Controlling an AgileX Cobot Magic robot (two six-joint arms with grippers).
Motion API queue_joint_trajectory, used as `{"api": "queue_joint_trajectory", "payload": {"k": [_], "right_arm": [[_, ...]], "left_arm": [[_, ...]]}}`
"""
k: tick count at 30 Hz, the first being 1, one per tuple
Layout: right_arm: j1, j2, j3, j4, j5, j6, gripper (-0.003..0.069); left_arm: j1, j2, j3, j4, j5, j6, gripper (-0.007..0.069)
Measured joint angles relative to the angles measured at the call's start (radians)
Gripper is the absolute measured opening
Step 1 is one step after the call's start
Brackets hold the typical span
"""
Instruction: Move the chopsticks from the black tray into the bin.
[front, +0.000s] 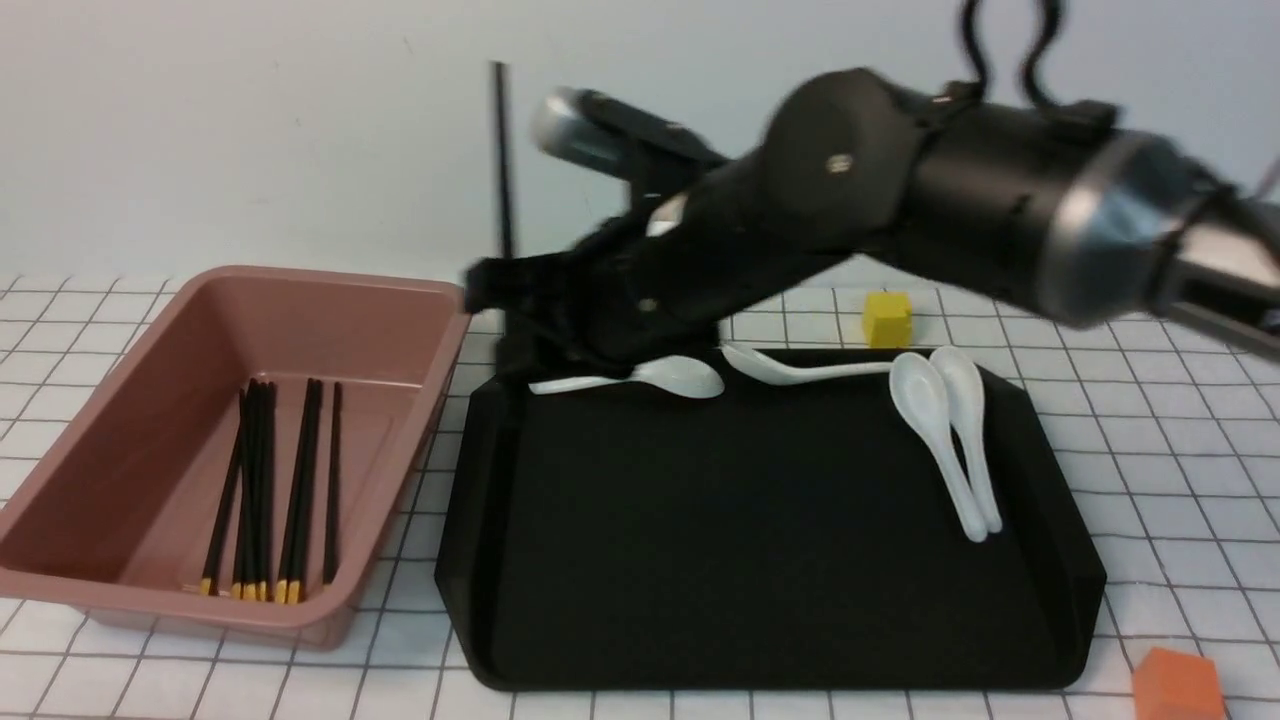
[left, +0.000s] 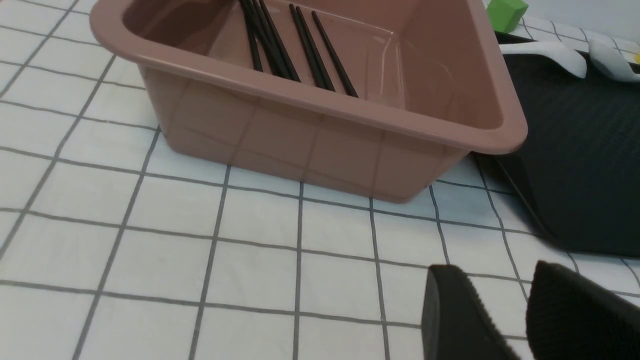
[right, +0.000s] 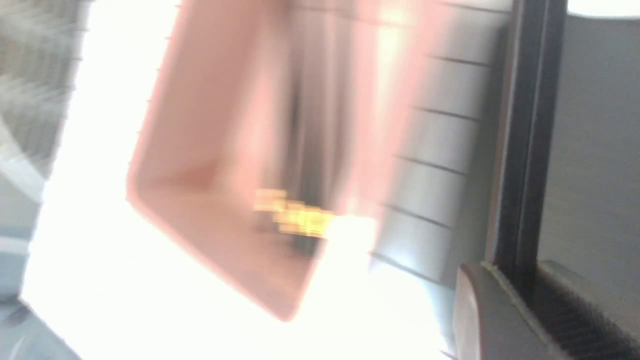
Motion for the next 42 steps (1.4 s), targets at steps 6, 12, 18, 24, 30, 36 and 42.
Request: {"api": "queue_joint_trajectory", "payload": {"k": [6, 12, 18, 24, 30, 36, 42], "right_arm": [[0.108, 0.3, -0.319, 0.045, -0.006, -0.022, 0.0135], [0.115, 0.413, -0.443, 0.038, 0.025, 0.004, 0.0241], [0.096, 0.37, -0.486, -0.063, 0.202, 0.004, 0.0163], [0.045, 0.117, -0.523, -0.247, 0.525, -0.066, -0.0011], [0.036, -0.205, -0.469, -0.441, 0.622, -0.082, -0.0013], [0.035, -0.566, -0.08, -0.478, 0.607, -0.092, -0.0012], [0.035, -0.882, 0.526, -0.458, 0.18, -0.075, -0.0008]], "left_arm": [[0.0, 0.0, 0.0, 0.0, 0.0, 0.0, 0.0238], [0.0, 0.0, 0.0, 0.0, 0.0, 0.0, 0.0238], [0.0, 0.0, 0.0, 0.0, 0.0, 0.0, 0.0238], [0.0, 0.0, 0.0, 0.0, 0.0, 0.0, 0.0238], [0.0, 0.0, 0.0, 0.0, 0.0, 0.0, 0.0238], [0.0, 0.0, 0.0, 0.0, 0.0, 0.0, 0.0238], [0.0, 0.0, 0.0, 0.0, 0.0, 0.0, 0.0238]]}}
